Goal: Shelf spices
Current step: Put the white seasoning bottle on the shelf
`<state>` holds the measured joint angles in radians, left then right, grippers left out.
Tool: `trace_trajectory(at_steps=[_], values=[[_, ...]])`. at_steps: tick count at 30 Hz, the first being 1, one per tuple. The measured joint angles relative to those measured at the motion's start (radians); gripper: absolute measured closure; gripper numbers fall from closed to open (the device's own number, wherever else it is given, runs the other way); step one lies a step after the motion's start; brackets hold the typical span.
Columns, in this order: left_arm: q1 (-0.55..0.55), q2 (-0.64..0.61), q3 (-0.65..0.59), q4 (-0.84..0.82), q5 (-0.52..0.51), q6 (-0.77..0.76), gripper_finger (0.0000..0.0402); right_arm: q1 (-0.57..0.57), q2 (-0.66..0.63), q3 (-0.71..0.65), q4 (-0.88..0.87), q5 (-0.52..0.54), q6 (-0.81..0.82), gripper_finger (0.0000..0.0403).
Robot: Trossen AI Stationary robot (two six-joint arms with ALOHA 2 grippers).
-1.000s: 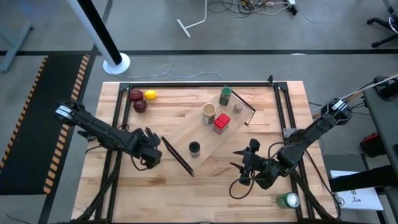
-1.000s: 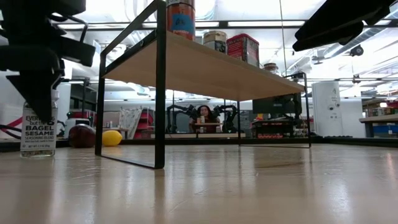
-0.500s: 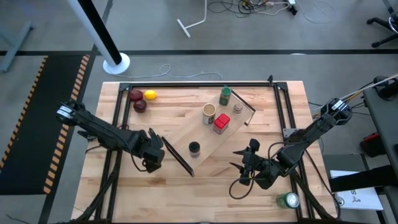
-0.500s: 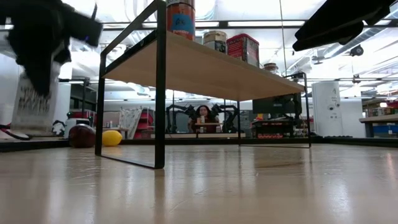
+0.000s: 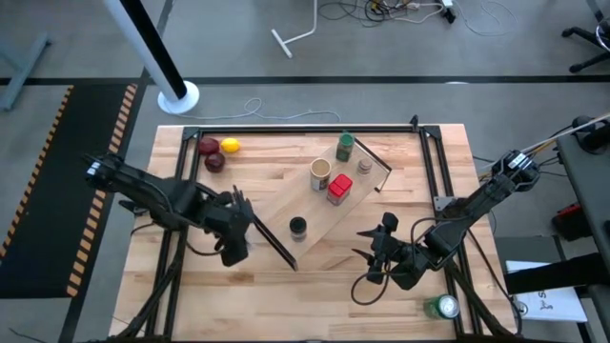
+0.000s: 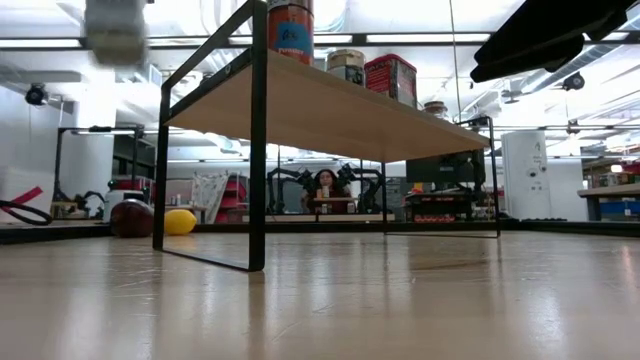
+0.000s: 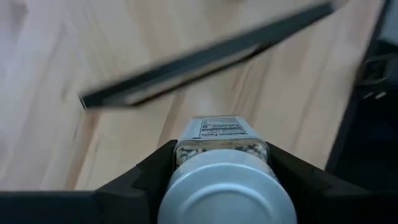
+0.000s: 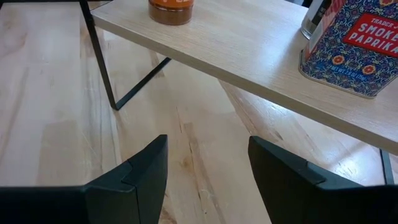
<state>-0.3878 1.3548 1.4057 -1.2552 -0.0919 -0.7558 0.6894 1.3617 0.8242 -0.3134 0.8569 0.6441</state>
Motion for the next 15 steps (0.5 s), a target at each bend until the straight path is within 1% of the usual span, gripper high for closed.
trace_trajectory(at_steps=[5, 8, 15], values=[[0.003, 0.0, 0.127, -0.005, -0.086, 0.04, 0.0214, 0.0, 0.0, 0.0, 0.0, 0.0, 0.0, 0.0203], [0.018, -0.001, 0.165, -0.022, -0.151, 0.042, 0.0213, 0.0, 0.0, 0.0, 0.0, 0.0, 0.0, 0.0203], [0.112, 0.012, 0.171, 0.001, -0.161, 0.056, 0.0214, 0.0, 0.0, 0.0, 0.002, 0.0, 0.0, 0.0203]])
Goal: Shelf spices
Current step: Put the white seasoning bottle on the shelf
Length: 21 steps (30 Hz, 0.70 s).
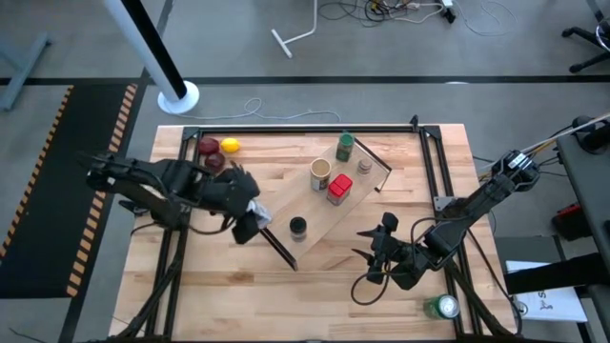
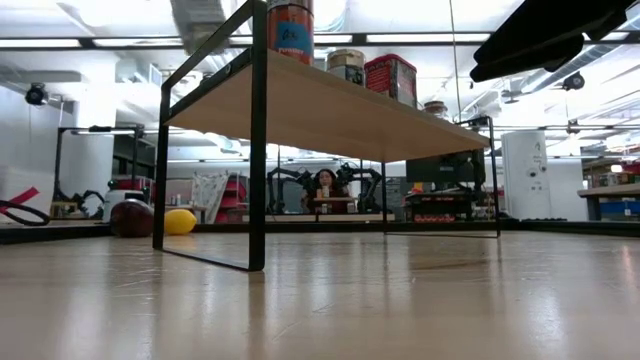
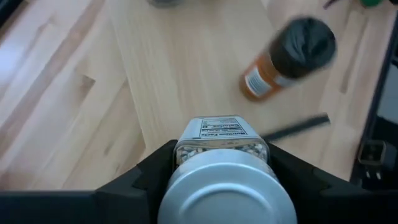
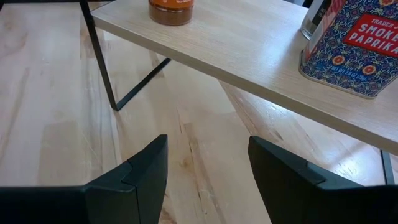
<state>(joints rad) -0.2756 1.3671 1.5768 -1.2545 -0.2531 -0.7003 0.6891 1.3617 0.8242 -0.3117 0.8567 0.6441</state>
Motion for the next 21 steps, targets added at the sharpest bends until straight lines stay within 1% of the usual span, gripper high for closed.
trace_trajectory(at_steps=[4, 7, 13, 16, 21], values=[[0.051, 0.025, 0.0, 0.026, 0.002, 0.038, 0.0213, 0.0, 0.0, 0.0, 0.003, 0.0, 0.0, 0.0203], [0.087, 0.05, 0.0, 0.025, 0.024, 0.05, 0.0216, 0.0, 0.0, 0.0, 0.003, 0.0, 0.0, 0.0203], [0.103, 0.121, 0.005, 0.023, 0.06, 0.081, 0.0211, 0.0, 0.0, 0.0, 0.003, 0.0, -0.001, 0.0203], [0.102, 0.166, 0.039, 0.012, 0.064, 0.104, 0.0214, 0.0, 0.0, 0.0, 0.002, 0.0, -0.004, 0.0203], [0.105, 0.233, 0.136, -0.05, 0.055, 0.141, 0.0211, 0.0, 0.0, 0.0, 0.003, 0.0, -0.003, 0.0203]])
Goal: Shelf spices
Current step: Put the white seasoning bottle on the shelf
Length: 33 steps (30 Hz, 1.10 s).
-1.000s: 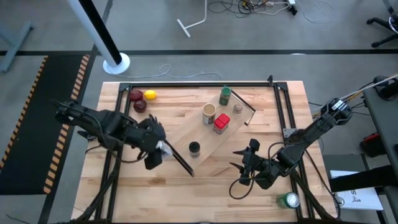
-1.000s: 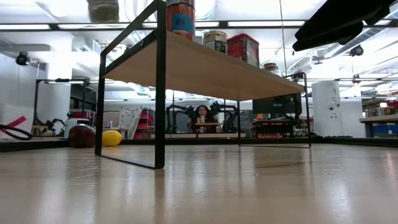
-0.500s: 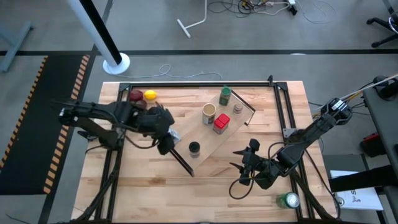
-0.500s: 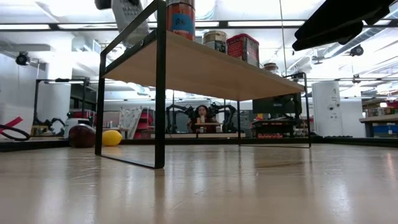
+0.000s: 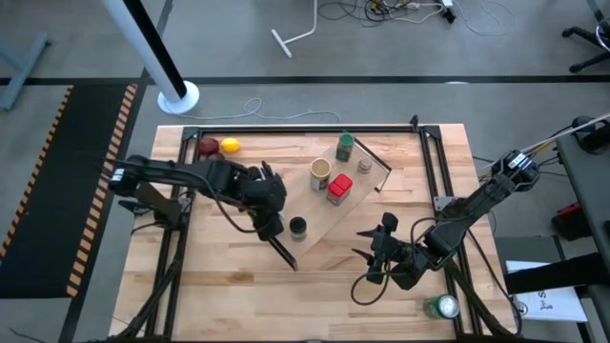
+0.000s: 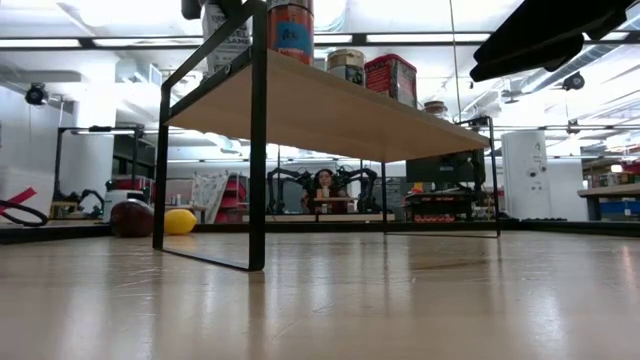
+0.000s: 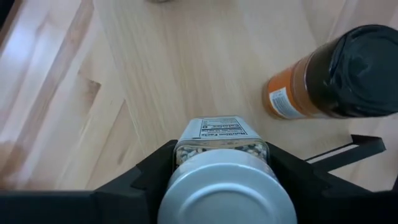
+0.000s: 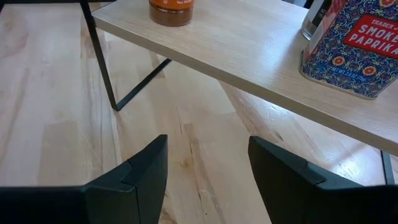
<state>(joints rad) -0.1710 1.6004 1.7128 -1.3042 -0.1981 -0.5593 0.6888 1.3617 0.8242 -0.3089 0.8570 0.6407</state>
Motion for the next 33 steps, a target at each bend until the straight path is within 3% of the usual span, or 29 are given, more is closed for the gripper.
trace_trajectory(at_steps=[5, 20, 33], values=[[0.012, 0.057, 0.056, -0.069, -0.002, 0.007, 0.021, 0.0, 0.0, 0.0, 0.0, 0.0, 0.0, 0.0203], [0.041, 0.077, 0.046, -0.065, -0.02, 0.065, 0.0202, 0.0, 0.0, -0.002, 0.0, 0.0, -0.003, 0.0203], [0.042, 0.076, 0.046, -0.05, -0.029, 0.079, 0.0154, 0.0, 0.0, -0.002, 0.0, 0.0, -0.004, 0.0203]])
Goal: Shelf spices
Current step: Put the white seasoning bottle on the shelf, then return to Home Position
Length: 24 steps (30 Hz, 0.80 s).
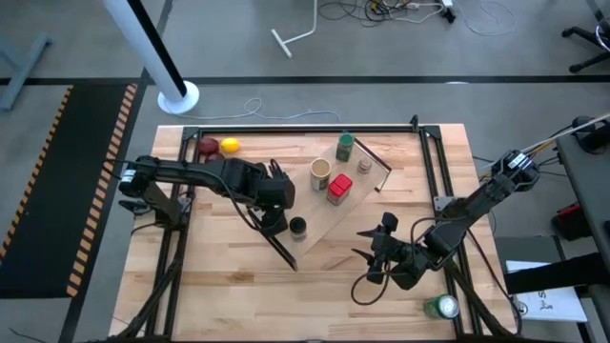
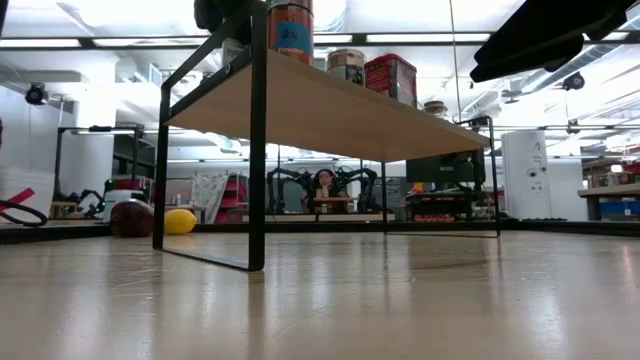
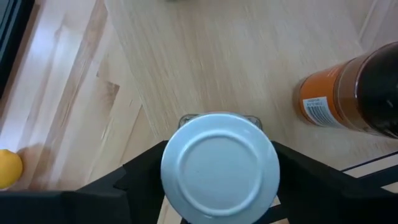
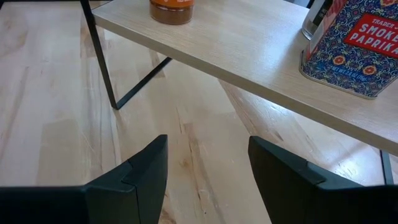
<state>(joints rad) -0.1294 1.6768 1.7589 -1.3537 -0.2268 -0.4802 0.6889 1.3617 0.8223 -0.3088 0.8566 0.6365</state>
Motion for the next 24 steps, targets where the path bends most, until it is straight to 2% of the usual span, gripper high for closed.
trace_trajectory(at_steps=[6, 14, 18, 24], values=[[0.0, -0.004, 0.058, -0.011, 0.0, 0.018, 0.0142, 0.0, 0.0, 0.0, 0.0, 0.0, 0.0, 0.0203], [-0.007, -0.004, 0.185, -0.16, 0.0, -0.014, 0.0143, 0.0, 0.0, -0.002, 0.0, 0.0, 0.0, 0.0203], [-0.035, -0.004, 0.248, -0.182, 0.001, -0.013, 0.015, 0.0, 0.0, -0.006, -0.008, 0.0, 0.0, 0.0203], [-0.097, -0.004, 0.336, -0.169, 0.0, 0.045, 0.0164, 0.045, -0.039, 0.016, -0.145, -0.017, 0.033, 0.0203]])
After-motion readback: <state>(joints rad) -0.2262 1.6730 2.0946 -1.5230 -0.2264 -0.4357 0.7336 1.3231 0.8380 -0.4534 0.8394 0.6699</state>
